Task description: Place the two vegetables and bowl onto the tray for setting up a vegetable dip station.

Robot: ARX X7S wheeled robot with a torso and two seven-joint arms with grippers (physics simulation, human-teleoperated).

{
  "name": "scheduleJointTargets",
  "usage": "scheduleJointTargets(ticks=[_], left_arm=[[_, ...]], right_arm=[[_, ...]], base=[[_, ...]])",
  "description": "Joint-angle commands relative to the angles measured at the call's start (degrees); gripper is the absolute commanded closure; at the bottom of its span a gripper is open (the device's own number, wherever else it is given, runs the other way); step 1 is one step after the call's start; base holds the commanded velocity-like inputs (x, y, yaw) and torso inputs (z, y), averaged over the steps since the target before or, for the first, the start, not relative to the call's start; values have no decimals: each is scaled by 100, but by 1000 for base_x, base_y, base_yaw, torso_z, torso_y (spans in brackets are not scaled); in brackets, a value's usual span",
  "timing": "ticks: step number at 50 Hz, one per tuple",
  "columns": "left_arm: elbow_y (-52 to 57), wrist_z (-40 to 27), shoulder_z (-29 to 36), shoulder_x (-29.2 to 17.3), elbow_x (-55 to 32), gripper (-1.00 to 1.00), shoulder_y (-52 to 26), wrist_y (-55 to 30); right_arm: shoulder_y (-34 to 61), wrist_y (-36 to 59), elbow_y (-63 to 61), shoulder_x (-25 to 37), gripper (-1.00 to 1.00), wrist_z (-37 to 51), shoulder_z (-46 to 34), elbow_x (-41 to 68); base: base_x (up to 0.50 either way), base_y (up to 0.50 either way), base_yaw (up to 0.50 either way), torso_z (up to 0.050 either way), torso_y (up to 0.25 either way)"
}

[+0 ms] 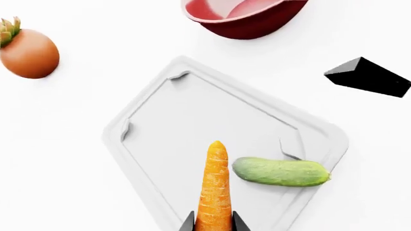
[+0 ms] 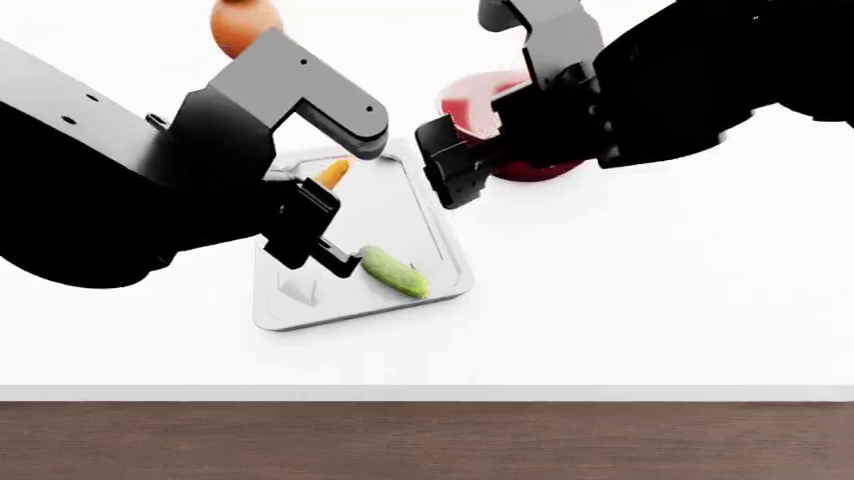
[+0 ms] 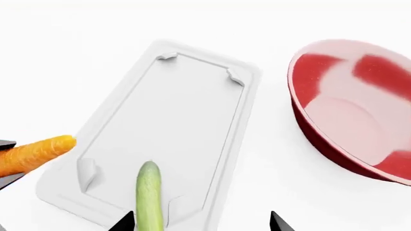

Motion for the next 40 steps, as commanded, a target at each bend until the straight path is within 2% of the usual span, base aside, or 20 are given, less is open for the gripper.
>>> scheduleJointTargets(ticks=[1,6,18,24,40], left_arm=[[-342,-663,346,126,-699,100,59,227],[-305,-774,377,54,-773,100,299,453],[-399,-992,434,9,-990,100,330,682],[-385,-1085,462,35,-1063,100,349,788],[-557,-739,417,112,-701,100,526,948]], right_arm=[[315,175,-837,634,-100,1087,292,917],[473,149,-1092,914,-100,1514,376,1297],[667,-68,-1751,1593,-100,2341,544,2028],[595,-129,-1842,1663,-100,2355,572,2035],[395,-254,-1933,1758,-100,2256,632,1915]], base=[[0,0,0,0,0],[0,0,0,0,0],[0,0,0,0,1],[0,0,0,0,0],[0,0,0,0,0]])
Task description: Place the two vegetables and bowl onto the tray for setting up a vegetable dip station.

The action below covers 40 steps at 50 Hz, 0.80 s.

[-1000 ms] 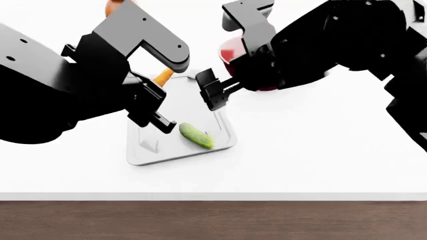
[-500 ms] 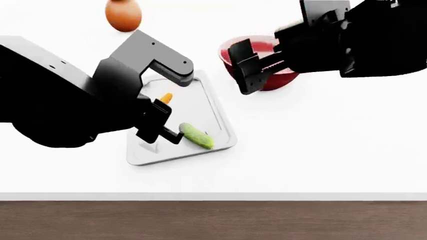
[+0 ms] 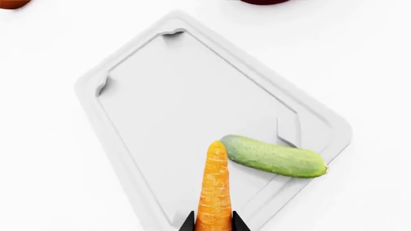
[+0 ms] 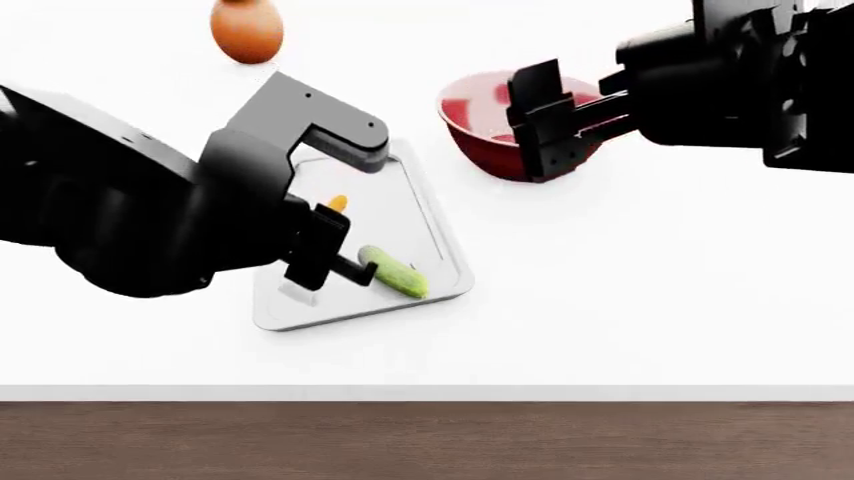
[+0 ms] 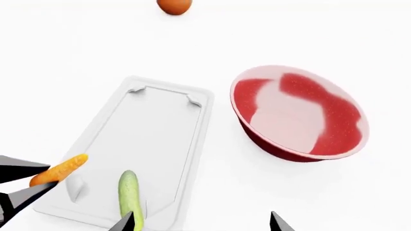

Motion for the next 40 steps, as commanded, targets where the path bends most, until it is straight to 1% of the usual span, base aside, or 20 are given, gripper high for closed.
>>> scheduleJointTargets(ticks=[1,8,17,22,35,38,39,40], left_arm=[[-193,229,-37,36,305,100,114,156],[-333,487,-33,76,538,100,293,249],[-321,630,18,-7,480,100,528,265],[-379,727,28,-4,606,100,559,285],[-376,733,32,1,623,100,585,356],[-431,770,-15,18,869,100,543,472],[-366,910,47,28,832,100,540,287],[-361,879,20,32,902,100,543,369]], right_arm=[[-119,-96,-140,134,-100,23,58,2],[-158,-147,-202,195,-100,32,92,5],[-238,-222,-276,260,-100,26,129,-28],[-260,-238,-288,273,-100,18,140,-38],[-348,-297,-402,374,-100,-3,188,-42],[-374,-315,-421,390,-100,-13,197,-55],[-388,-329,-428,397,-100,-14,200,-64],[-399,-337,-445,403,-100,-12,204,-58]], base=[[0,0,0,0,0],[0,0,0,0,0],[0,0,0,0,1],[0,0,0,0,0],[0,0,0,0,0],[0,0,0,0,0],[0,0,0,0,0],[0,0,0,0,0]])
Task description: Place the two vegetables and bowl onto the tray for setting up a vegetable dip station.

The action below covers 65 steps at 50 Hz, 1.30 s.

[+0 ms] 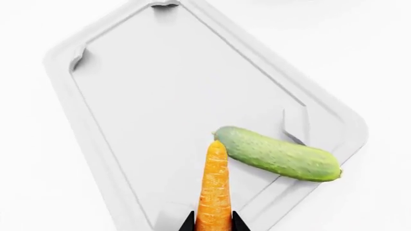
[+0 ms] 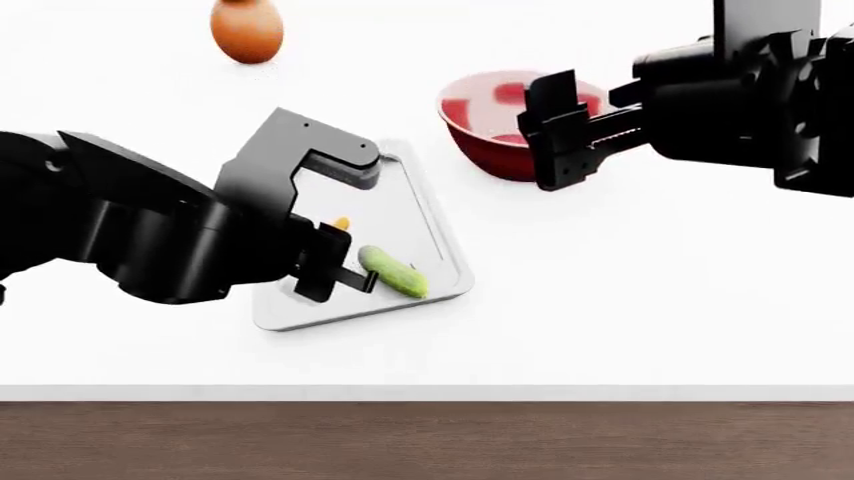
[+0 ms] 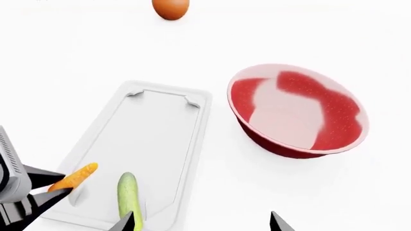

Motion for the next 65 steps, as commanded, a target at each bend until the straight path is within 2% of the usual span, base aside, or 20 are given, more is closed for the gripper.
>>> scheduleJointTargets(ticks=[1,19,34,49,55,65], left_arm=[[19,195,-5,37,364,-100,-34,32],[46,128,-17,-22,435,-100,-302,-42],[633,-429,-727,-464,-224,-100,-1309,200],[891,-465,-945,-825,521,-100,-1676,228],[1091,-524,-1003,-970,759,-100,-1730,265],[1558,-746,-1062,-1170,1348,-100,-1780,376]], right_arm=[[-99,-68,-97,70,-100,-21,39,-18],[-181,-99,-150,104,-100,-35,53,-19],[-35,41,51,62,-100,6,3,-149],[251,235,1008,-254,-100,-92,-167,-593],[301,1,1827,-554,-100,-112,-222,-839],[91,-276,3720,-1633,-100,-944,-597,-1564]], base=[[0,0,0,0,0],[0,0,0,0,1],[0,0,0,0,0],[0,0,0,0,0],[0,0,0,0,0],[0,0,0,0,0]])
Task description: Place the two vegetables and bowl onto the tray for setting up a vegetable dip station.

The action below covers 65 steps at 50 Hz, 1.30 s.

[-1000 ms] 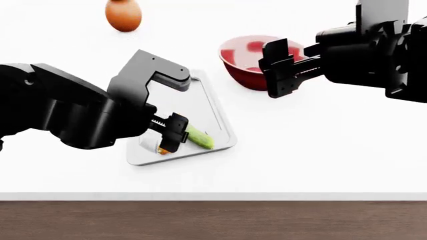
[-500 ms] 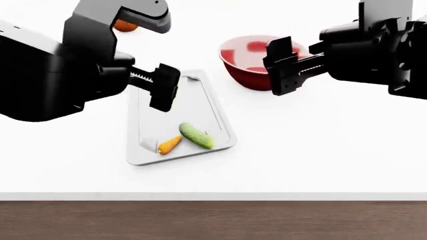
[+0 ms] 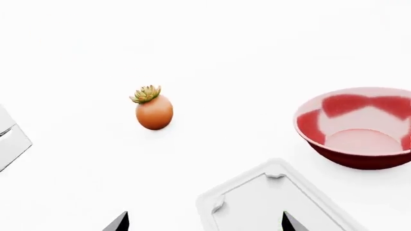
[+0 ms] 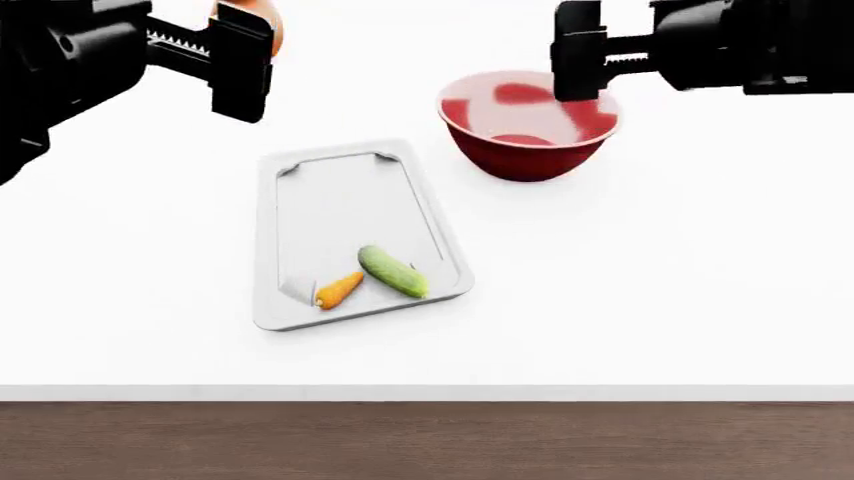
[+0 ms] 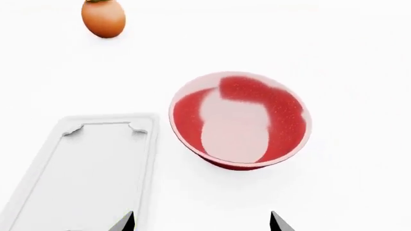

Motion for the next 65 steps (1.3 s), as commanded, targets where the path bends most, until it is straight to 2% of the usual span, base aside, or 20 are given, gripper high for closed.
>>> scheduleJointTargets(ticks=[1,4,7,13,22,33,36,39,45,49,61,65], left_arm=[[432,-164,-107,-228,579,-100,-60,157],[517,-114,-91,-241,800,-100,5,210],[605,-168,-125,-249,918,-100,33,307],[698,-247,-165,-269,937,-100,-56,295],[820,-299,-204,-323,906,-100,-76,299],[914,-396,-217,-383,892,-100,-5,343],[987,-450,-219,-428,854,-100,45,362],[963,-394,-211,-433,909,-100,54,356],[945,-393,-207,-422,941,-100,59,359],[913,-393,-197,-392,980,-100,16,328],[894,-434,-212,-390,911,-100,-23,301],[924,-481,-232,-428,875,-100,-28,306]], right_arm=[[-98,-240,1743,-903,-100,-691,-317,-628],[-103,-308,2361,-1190,-100,-1077,-420,-814],[-60,-311,3614,-1746,-100,-1819,-722,-1181],[-37,-327,5431,-2633,-100,-2490,-1064,-1501],[-242,-694,5454,-2588,-100,-1779,-1400,-879],[-274,-1254,5454,-2500,-100,-1882,-2439,178],[-212,-1292,5453,-2549,-100,-2182,-2867,225],[-76,-1234,5444,-2722,-100,-3211,-3479,-151],[144,-1551,5185,-2446,-100,-3089,-3465,-15],[257,-1821,4273,-2027,-100,-2867,-3421,-102],[231,-1792,3950,-1831,-100,-2654,-3347,-40],[159,-1166,4518,-2048,-100,-2731,-3482,33]], base=[[0,0,0,0,0],[0,0,0,0,0],[0,0,0,0,0],[0,0,0,0,0],[0,0,0,0,0],[0,0,0,0,0],[0,0,0,0,0],[0,0,0,0,0],[0,0,0,0,0],[138,-49,0,0,0],[471,-195,0,0,0],[194,-31,0,0,7]])
